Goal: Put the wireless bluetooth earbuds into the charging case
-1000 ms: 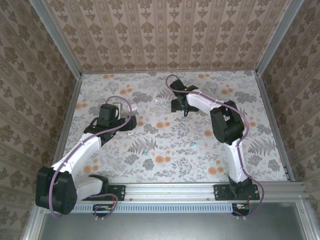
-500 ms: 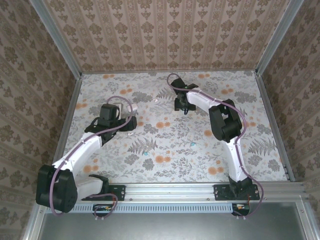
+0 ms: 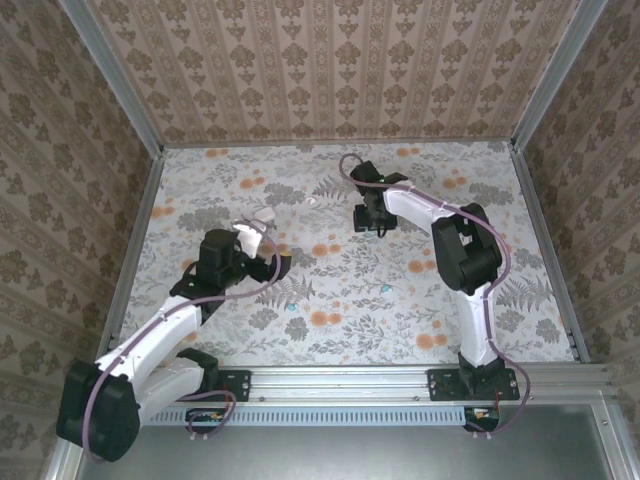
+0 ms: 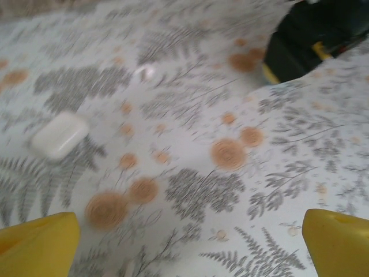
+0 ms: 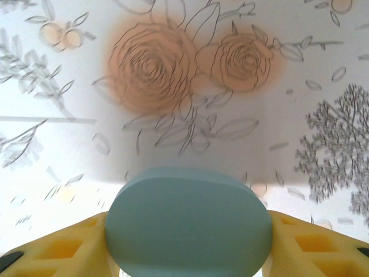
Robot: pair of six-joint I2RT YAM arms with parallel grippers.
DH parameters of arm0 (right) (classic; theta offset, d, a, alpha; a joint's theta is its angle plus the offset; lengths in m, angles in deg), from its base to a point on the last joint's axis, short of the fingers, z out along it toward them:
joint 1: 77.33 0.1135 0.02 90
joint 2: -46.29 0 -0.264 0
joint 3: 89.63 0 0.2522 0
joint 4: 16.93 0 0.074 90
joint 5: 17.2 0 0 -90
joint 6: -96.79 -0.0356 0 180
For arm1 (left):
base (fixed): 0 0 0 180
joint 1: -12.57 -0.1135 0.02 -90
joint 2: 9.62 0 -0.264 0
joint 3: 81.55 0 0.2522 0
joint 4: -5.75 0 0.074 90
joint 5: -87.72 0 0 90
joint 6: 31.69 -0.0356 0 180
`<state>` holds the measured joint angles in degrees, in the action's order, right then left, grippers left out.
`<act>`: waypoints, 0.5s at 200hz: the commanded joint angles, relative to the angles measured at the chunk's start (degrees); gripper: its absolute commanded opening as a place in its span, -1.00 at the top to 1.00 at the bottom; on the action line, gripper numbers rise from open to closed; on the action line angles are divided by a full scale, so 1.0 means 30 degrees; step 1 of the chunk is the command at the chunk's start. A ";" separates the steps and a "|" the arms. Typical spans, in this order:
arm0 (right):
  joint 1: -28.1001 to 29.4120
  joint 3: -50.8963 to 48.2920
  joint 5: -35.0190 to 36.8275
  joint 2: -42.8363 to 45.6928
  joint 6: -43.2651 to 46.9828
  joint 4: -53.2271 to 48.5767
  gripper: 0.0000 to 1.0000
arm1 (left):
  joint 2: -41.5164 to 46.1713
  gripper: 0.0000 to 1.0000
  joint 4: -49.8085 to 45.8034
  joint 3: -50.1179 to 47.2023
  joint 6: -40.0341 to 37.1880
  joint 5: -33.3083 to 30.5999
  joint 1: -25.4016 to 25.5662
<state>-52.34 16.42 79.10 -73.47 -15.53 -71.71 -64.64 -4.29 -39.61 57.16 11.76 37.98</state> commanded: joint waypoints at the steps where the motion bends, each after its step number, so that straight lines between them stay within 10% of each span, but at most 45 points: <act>1: 0.0076 -0.0712 -0.1639 0.2295 0.0479 -0.0835 -0.12 | 0.0209 -1.00 0.1315 0.0339 -0.3238 0.2348 0.0680; 100: 0.1478 -0.3102 -0.8769 0.8964 -0.0708 -0.3066 -0.05 | -0.2768 -0.99 0.5795 0.1794 -0.3178 0.4265 0.3311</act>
<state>-48.80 8.27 61.49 -50.87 -15.95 -77.37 -70.89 5.00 -36.88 47.57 21.84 46.66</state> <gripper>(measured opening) 0.549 0.996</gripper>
